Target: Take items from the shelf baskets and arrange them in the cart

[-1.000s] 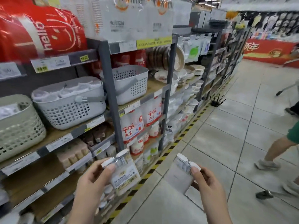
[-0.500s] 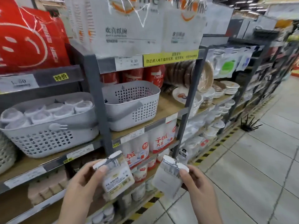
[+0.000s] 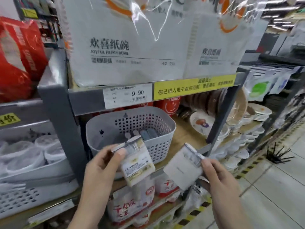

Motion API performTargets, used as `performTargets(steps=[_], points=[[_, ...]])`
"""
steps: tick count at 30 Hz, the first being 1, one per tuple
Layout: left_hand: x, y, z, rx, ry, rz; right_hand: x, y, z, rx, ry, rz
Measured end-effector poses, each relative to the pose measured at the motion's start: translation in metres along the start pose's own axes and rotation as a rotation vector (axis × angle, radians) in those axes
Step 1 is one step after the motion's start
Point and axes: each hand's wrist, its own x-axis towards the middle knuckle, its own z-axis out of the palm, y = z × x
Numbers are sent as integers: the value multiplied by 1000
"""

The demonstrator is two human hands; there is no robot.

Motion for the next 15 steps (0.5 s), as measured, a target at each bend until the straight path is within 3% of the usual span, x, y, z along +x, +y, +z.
performTargets(steps=[4,9,15], points=[[24,12,14,22,72,98,33,-7,17,37,-83,-26],[50,18,16,16,280,165,82,-18,37,107,-208,-73],[68,25,17,151,258,166,134,-31,55,77,-321,-161]])
